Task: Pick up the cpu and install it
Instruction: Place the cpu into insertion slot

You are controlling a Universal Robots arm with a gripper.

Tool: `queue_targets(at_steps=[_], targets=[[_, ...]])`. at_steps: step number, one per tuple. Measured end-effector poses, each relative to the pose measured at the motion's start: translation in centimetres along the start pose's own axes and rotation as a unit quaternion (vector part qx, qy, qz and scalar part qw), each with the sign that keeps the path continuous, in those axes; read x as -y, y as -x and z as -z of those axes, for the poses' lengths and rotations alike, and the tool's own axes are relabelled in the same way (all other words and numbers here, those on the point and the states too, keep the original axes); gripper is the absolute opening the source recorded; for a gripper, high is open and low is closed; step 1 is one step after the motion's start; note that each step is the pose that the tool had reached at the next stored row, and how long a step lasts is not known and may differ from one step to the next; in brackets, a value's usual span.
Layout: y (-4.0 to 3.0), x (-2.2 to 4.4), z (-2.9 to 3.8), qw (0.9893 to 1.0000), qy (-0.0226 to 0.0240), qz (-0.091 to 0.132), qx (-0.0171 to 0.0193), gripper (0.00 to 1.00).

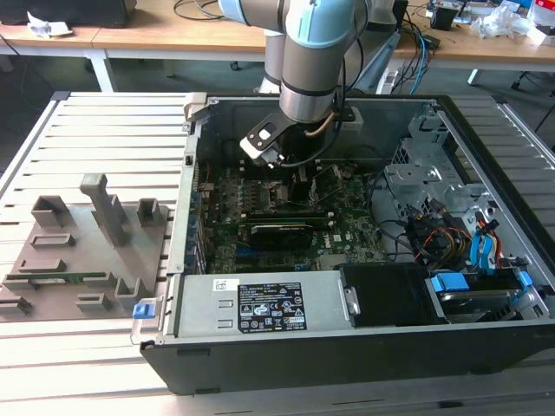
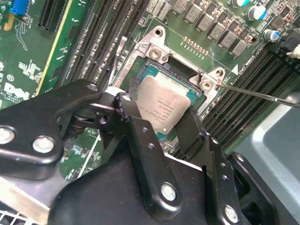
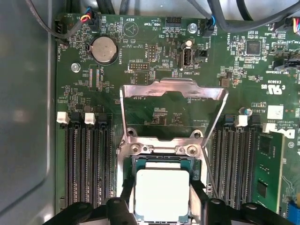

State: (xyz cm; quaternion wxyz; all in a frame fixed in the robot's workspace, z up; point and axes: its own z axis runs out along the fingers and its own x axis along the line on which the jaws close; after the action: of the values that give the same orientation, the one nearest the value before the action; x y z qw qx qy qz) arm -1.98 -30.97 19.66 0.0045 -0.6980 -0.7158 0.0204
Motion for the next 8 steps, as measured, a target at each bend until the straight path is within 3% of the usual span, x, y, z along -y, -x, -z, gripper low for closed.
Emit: queue_targets(at_steps=[1,3,7,8], targets=[[0.01,0.01,0.01,1.0000,-0.0001,0.000,0.0002,0.62],[0.02,0.02,0.12,1.0000,-0.0003,0.000,0.0005,0.62],[-0.20,0.08,1.87,1.0000,0.0000,0.000,0.0019,0.60],[-0.33,0.10,2.40,1.0000,0.0000,0.000,0.0024,0.54]])
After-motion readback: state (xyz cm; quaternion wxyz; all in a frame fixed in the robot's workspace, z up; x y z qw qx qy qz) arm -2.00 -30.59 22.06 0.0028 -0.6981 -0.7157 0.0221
